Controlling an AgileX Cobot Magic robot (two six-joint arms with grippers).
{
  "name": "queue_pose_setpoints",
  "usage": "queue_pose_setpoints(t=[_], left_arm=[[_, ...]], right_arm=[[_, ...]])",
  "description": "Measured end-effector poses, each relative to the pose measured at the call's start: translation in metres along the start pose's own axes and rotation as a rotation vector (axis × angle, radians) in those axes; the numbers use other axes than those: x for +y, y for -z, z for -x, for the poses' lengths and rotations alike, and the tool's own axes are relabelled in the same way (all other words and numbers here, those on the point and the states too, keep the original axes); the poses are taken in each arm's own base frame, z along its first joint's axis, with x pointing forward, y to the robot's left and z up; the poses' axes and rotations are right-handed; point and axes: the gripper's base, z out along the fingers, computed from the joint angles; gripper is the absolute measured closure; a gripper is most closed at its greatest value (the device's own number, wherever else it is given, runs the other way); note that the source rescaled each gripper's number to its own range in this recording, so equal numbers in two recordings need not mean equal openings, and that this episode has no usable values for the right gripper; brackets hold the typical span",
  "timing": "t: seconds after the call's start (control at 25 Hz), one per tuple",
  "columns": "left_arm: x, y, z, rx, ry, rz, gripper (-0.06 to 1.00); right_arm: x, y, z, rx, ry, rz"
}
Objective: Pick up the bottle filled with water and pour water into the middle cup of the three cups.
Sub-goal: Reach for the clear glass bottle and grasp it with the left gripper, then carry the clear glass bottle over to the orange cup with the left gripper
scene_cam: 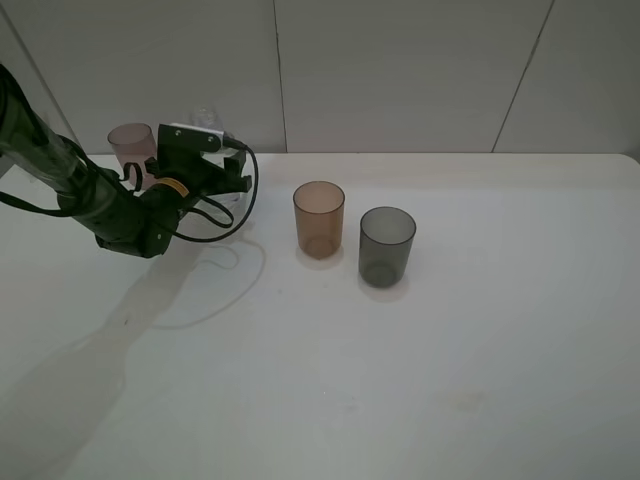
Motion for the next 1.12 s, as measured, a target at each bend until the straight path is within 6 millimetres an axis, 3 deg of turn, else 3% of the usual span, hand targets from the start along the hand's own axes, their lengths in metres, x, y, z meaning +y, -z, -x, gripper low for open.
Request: queue_pose_setpoints(t=[0.08, 0.12, 0.2, 0.84, 0.96, 1.12], left_arm=[[0.0, 0.0, 0.0, 0.002, 0.0, -0.001, 0.39], [0.0, 0.0, -0.001, 0.006, 0.0, -0.001, 0.49], [-0.001, 0.0, -0.001, 0.01, -0.002, -0.006, 0.94], [-0.001, -0.001, 0.001, 0.025, -0.003, -0.012, 0.93], [-0.002, 0.0, 0.009, 0.079, -0.019, -0.024, 0.93], [0.0, 0.011, 0.035, 0.142, -0.065, -0.03, 0.93]], right_arm=[[0.0, 0.0, 0.0, 0.0, 0.0, 0.0], [0.0, 0.0, 0.0, 0.0, 0.0, 0.0], [0.0, 0.0, 0.0, 0.0, 0.0, 0.0], [0.0, 0.0, 0.0, 0.0, 0.0, 0.0], [0.0, 0.0, 0.0, 0.0, 0.0, 0.0], [0.0, 0.0, 0.0, 0.0, 0.0, 0.0]])
